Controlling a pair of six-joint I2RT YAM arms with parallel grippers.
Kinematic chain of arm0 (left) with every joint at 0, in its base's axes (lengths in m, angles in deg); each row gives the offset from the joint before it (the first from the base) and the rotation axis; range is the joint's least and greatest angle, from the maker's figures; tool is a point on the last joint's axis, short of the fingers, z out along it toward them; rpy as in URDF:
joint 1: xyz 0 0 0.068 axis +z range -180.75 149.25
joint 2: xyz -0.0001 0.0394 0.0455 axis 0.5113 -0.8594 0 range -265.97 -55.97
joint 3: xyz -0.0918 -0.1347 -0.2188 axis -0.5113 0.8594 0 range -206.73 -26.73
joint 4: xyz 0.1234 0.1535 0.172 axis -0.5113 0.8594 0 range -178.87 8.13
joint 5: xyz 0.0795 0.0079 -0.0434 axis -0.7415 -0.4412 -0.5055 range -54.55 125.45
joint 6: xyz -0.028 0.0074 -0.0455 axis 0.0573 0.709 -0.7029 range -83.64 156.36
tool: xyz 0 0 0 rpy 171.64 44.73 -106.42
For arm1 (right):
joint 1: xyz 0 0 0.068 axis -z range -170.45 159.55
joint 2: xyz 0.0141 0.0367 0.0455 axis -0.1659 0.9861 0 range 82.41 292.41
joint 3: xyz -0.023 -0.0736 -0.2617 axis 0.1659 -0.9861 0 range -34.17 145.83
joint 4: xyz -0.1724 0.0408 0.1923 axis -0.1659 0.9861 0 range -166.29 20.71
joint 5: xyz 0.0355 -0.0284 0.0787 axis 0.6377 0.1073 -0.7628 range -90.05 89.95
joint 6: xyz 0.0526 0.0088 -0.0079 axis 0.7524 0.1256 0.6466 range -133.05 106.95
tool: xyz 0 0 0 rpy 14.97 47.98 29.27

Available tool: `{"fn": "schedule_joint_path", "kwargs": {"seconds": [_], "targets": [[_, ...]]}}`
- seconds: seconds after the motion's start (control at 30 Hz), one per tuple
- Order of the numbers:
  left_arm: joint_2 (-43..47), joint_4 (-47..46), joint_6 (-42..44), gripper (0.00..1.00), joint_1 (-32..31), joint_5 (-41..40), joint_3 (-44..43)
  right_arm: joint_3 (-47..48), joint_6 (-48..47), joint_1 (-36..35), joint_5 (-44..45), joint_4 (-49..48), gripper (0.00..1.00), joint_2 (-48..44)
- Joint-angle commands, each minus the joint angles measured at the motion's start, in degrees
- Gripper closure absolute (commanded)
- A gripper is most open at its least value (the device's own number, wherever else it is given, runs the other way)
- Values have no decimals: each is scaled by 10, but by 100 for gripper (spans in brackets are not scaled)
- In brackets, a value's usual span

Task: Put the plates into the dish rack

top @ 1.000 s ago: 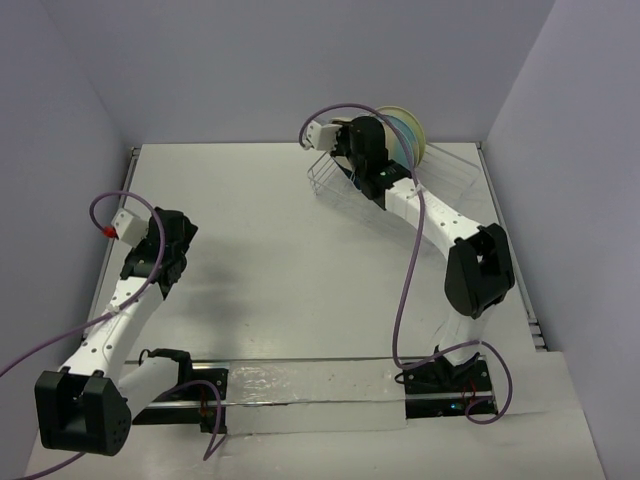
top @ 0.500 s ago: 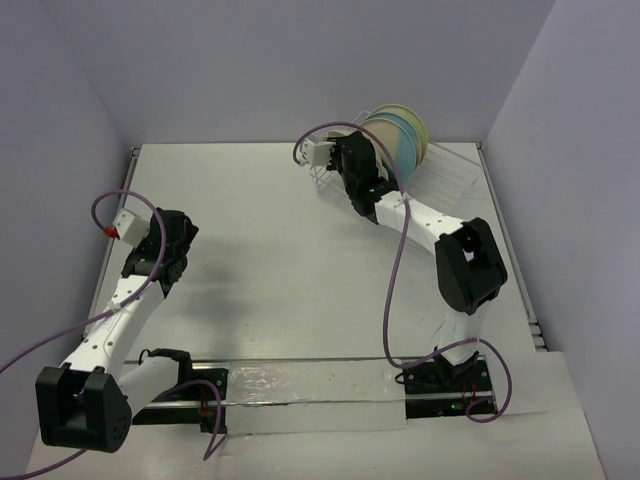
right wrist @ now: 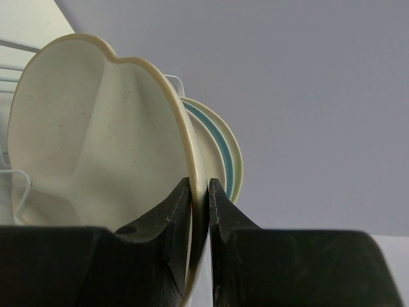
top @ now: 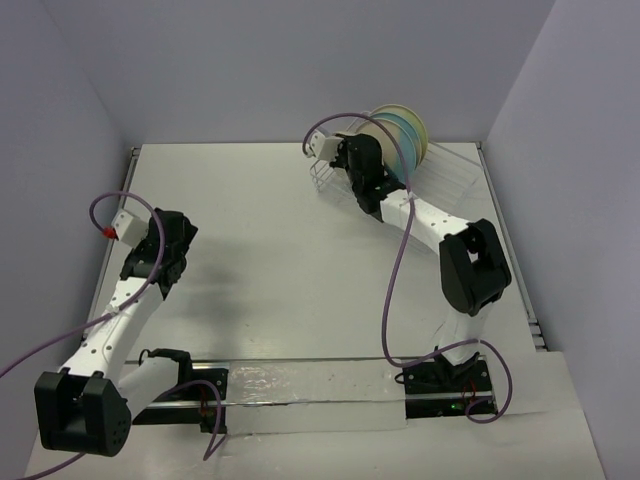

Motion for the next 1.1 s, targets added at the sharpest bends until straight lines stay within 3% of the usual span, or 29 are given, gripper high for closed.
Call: {"fn": "schedule_joint_path", "kwargs": {"seconds": [0.0,0.3,0.6,0.77,0.87,1.07], "targets": [[19,8,-8,1,6,-5,-23,-12,62,30,8,34,100,-21],[29,15,-9,1,6,-7,-27,-82,122,41,-17,41,100,-31],[30,13,-9,1,6,-1,-26,-94,117,50,-33,45,100,-9],[37,18,-10,1,6,-7,-25,-99,101,56,-55,51,92,0],[42,18,-8,1,6,-8,-23,-91,102,58,-51,50,81,8],[44,22,-9,1,6,-15,-24,-74,115,58,-43,43,74,-4]]}}
